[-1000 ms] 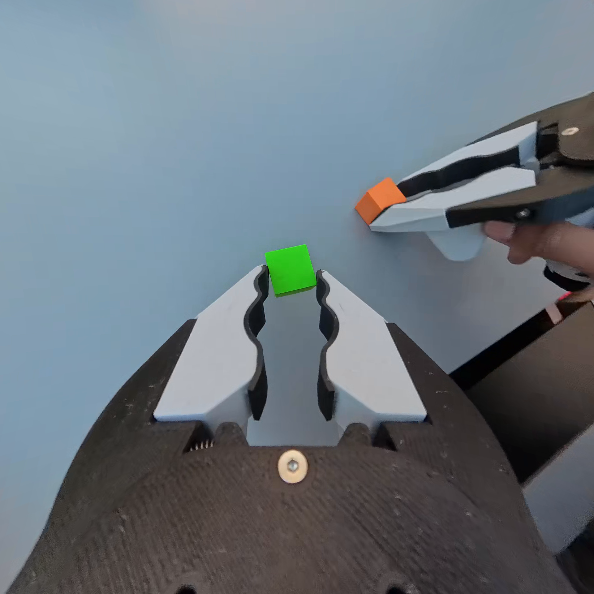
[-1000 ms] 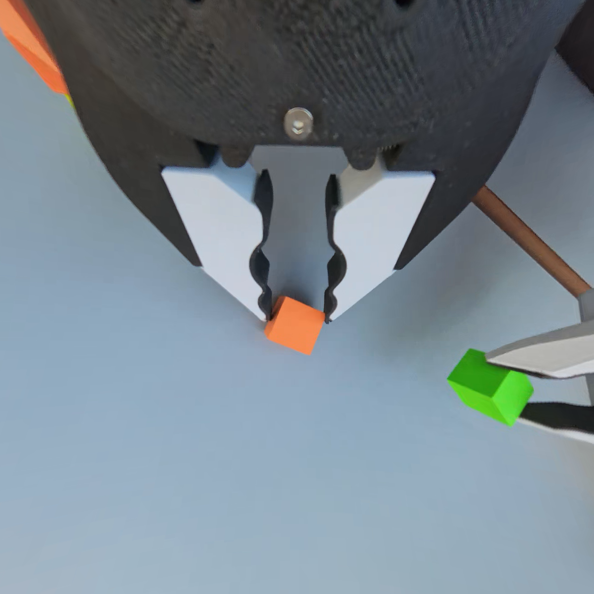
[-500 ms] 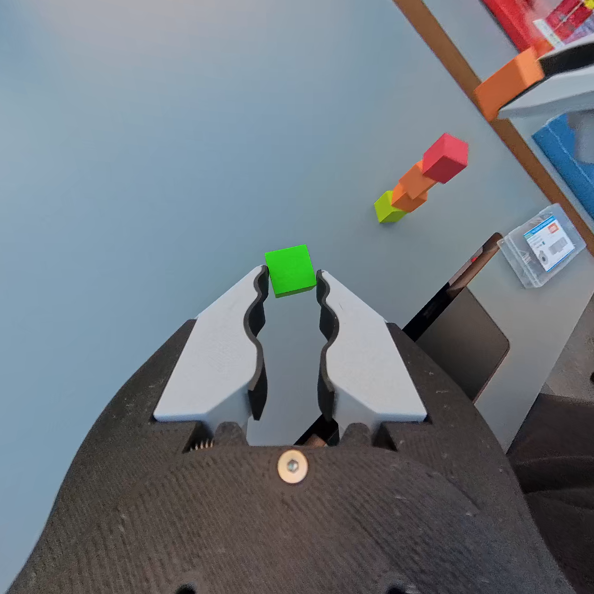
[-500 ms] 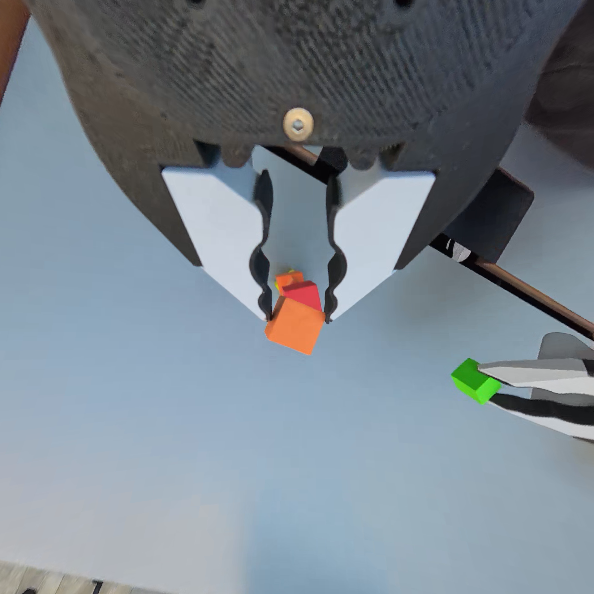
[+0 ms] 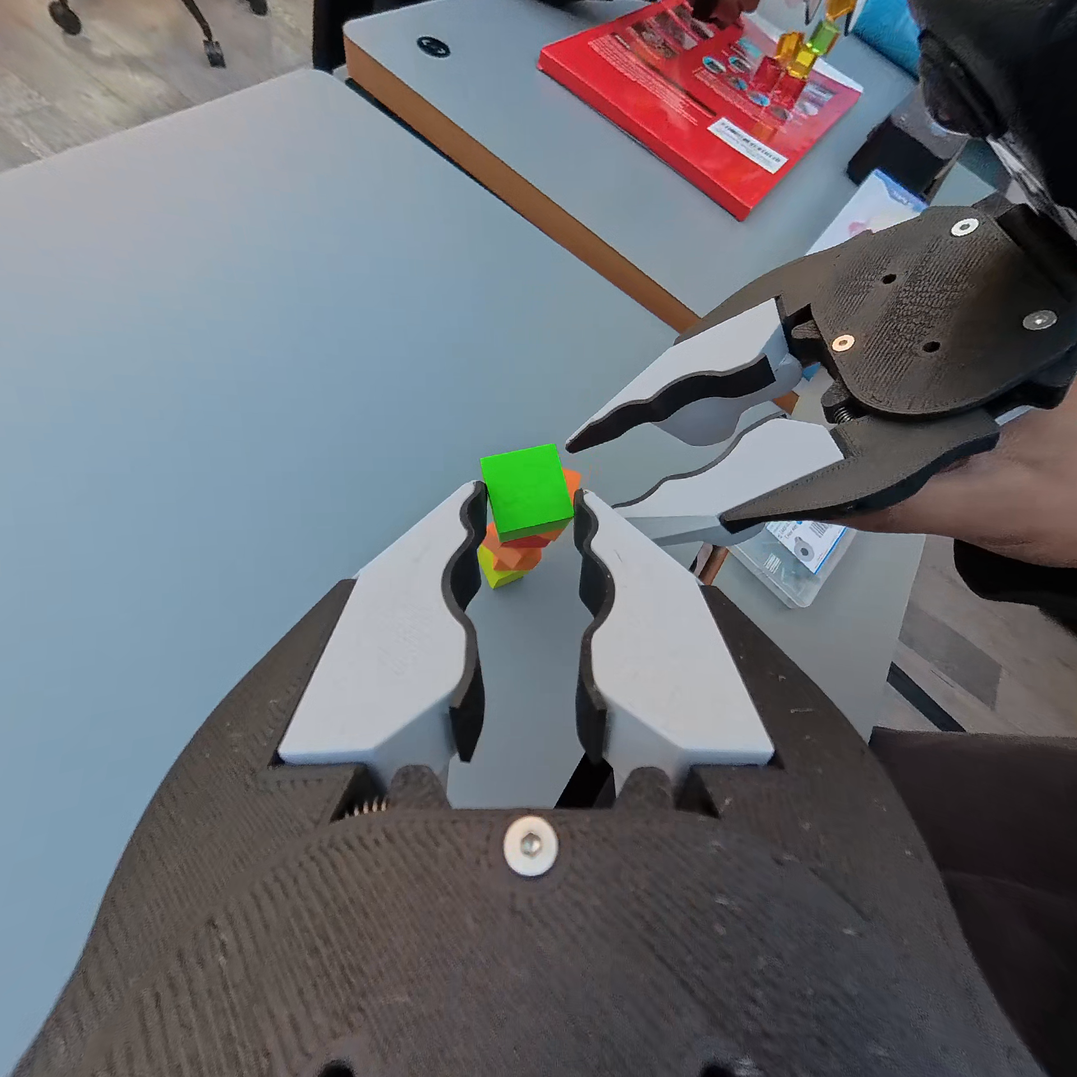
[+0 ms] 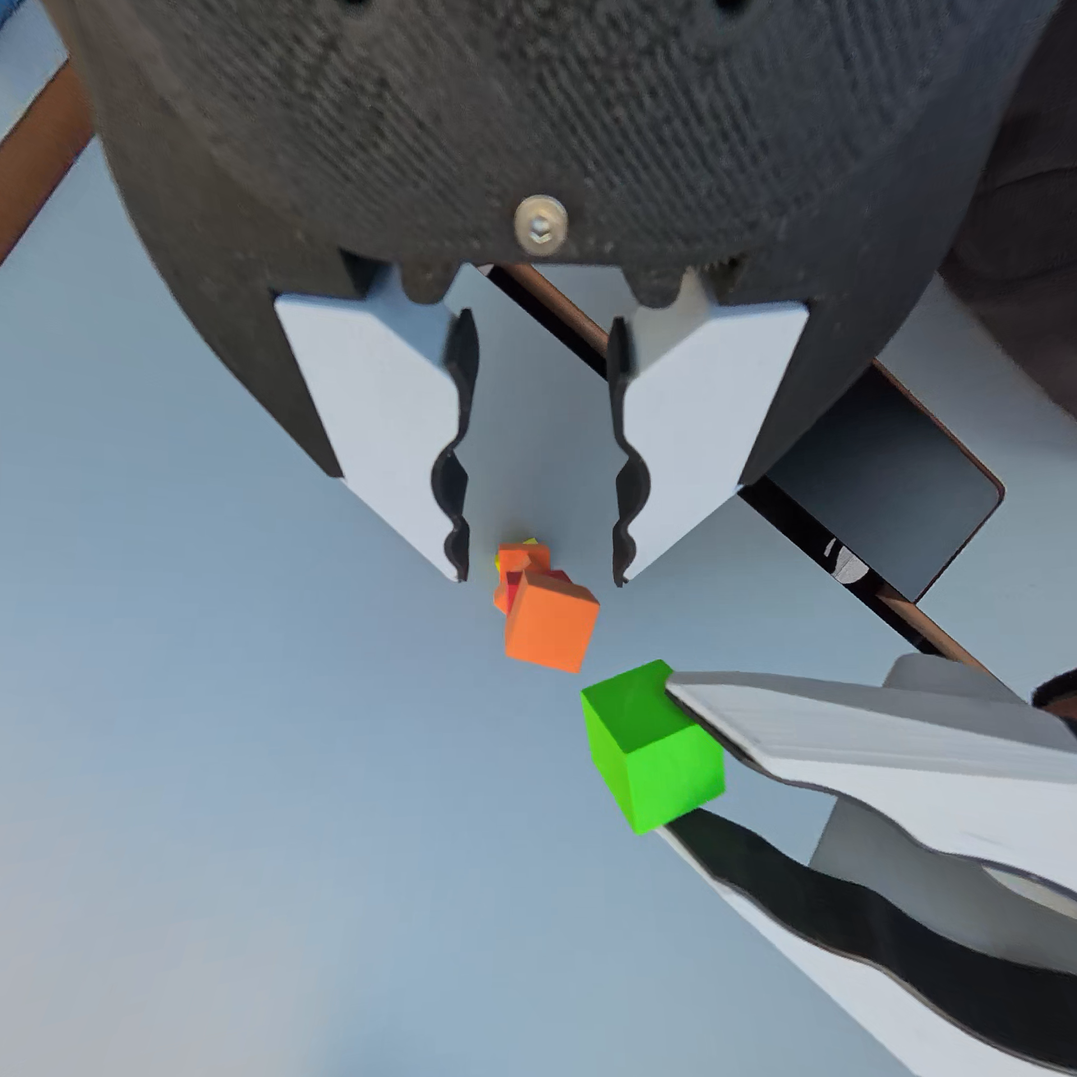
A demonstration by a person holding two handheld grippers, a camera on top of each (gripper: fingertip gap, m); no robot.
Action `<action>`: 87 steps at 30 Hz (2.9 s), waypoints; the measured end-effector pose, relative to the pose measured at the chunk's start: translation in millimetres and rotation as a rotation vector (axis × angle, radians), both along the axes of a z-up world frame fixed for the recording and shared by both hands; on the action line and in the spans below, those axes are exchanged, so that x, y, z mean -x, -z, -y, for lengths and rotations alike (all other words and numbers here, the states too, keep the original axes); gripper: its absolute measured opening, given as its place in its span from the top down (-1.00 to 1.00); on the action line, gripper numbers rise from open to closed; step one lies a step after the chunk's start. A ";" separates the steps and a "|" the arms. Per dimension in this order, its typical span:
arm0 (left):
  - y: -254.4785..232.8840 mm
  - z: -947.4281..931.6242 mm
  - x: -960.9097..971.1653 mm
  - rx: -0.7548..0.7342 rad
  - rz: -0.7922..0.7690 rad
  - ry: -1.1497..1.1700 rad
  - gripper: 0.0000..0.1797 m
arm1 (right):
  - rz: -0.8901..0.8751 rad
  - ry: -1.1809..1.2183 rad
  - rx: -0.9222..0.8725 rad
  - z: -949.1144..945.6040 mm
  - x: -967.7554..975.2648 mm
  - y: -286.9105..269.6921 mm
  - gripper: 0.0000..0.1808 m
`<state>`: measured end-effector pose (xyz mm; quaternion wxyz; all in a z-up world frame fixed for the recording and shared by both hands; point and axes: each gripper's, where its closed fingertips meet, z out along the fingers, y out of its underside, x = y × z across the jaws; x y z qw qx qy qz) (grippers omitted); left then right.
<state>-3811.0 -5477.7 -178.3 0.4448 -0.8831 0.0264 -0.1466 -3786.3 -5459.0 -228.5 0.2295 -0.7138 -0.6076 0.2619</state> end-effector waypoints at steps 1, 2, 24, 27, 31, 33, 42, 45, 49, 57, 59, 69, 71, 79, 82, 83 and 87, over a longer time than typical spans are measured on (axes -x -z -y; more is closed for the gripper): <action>0.0 -4.6 -6.0 0.001 0.006 0.014 0.70 | -0.002 0.000 -0.004 -1.8 -6.1 -1.0 0.46; 1.3 -8.9 -11.4 0.007 0.007 0.026 0.70 | -0.002 0.004 -0.004 -3.8 -13.0 -1.0 0.45; 35.3 84.1 21.4 0.136 0.111 -0.170 0.50 | 0.088 -0.452 0.092 99.0 -12.7 92.5 1.00; 37.4 101.3 26.3 0.134 0.140 -0.197 0.51 | 0.014 -0.212 0.121 47.8 16.3 84.8 1.00; 36.9 116.2 27.3 0.123 0.177 -0.203 0.52 | -0.084 0.195 0.191 -29.1 18.1 65.4 1.00; 36.2 122.3 28.0 0.116 0.183 -0.196 0.53 | -0.067 0.237 0.258 -32.2 4.9 67.8 1.00; 42.1 150.1 54.7 0.120 0.212 -0.198 0.54 | -0.007 0.442 0.323 -4.4 -84.0 82.8 1.00; 46.8 155.6 63.6 0.130 0.238 -0.199 0.54 | 0.006 0.459 0.294 -2.3 -92.6 81.5 1.00; 47.7 154.2 70.6 0.133 0.244 -0.185 0.54 | 0.012 0.463 0.211 -21.8 -79.4 75.9 0.62; 38.9 134.9 68.7 0.107 0.251 -0.200 0.54 | 0.091 0.385 0.107 -59.6 -14.8 98.5 0.48; 41.5 132.1 63.1 0.111 0.257 -0.195 0.54 | 0.117 0.309 0.152 -46.0 5.0 102.8 0.61; 67.6 124.7 97.2 0.149 0.248 -0.262 0.54 | 0.082 -0.282 0.011 112.5 89.0 90.8 0.62; 73.3 123.9 107.0 0.162 0.220 -0.265 0.54 | 0.109 -0.328 -0.020 120.9 95.8 99.3 0.61; 88.2 119.6 118.0 0.204 0.153 -0.223 0.54 | 0.033 -0.123 0.001 48.3 85.8 77.5 0.45; 95.0 112.3 111.6 0.214 0.173 -0.204 0.54 | -0.009 -0.021 0.027 5.5 64.5 64.9 0.40; 96.3 108.3 109.1 0.216 0.176 -0.196 0.54 | -0.014 0.006 0.014 -8.1 56.6 61.4 0.40; 96.4 85.4 97.7 0.208 0.180 -0.161 0.54 | -0.029 0.130 0.030 -49.1 27.7 55.8 0.43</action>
